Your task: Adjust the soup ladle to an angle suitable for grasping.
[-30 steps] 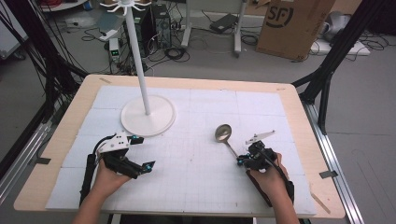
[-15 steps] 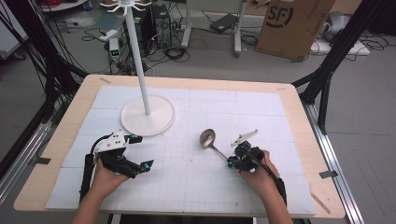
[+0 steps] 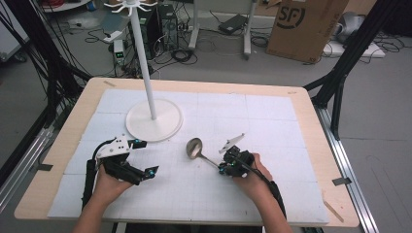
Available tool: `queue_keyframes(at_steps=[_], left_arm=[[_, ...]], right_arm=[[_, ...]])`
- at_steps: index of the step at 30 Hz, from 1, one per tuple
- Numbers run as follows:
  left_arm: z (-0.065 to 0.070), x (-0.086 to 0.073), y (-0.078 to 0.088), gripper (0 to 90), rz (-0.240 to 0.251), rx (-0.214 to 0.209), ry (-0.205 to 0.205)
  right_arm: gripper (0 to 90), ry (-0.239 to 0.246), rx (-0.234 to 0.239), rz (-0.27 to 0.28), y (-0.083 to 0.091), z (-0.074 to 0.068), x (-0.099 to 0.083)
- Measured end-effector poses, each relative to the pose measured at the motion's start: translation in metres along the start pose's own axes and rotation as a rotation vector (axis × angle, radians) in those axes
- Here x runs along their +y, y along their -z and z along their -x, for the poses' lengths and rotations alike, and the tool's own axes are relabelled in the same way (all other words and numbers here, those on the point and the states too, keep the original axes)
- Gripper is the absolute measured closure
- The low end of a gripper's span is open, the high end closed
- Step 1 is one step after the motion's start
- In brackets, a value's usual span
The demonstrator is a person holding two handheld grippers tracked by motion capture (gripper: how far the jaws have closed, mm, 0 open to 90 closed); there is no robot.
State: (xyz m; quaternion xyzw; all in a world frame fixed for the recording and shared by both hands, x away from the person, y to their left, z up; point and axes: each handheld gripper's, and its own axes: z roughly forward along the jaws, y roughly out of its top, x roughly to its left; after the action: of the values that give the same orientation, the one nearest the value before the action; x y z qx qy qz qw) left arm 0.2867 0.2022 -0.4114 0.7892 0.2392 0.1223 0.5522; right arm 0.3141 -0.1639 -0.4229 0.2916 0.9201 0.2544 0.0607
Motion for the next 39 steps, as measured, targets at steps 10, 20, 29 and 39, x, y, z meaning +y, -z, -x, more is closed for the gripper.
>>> queue_keyframes(at_steps=[10, 20, 29, 39], left_arm=[[-0.002, 0.003, 0.005, 1.7, 0.012, 0.005, 0.000], [-0.002, 0.005, 0.010, 1.7, 0.010, 0.021, -0.005], [-0.003, 0.007, 0.015, 1.7, 0.012, 0.029, -0.005], [-0.004, 0.006, 0.016, 1.7, 0.005, 0.027, -0.003]], right_arm=[[83.7, 0.099, 0.062, -0.014, -0.022, -0.026, 0.037], [83.7, 0.220, 0.130, -0.017, -0.053, -0.069, 0.085], [81.8, 0.271, 0.146, -0.014, -0.063, -0.087, 0.100], [65.9, 0.237, 0.122, 0.040, -0.029, -0.077, 0.066]])
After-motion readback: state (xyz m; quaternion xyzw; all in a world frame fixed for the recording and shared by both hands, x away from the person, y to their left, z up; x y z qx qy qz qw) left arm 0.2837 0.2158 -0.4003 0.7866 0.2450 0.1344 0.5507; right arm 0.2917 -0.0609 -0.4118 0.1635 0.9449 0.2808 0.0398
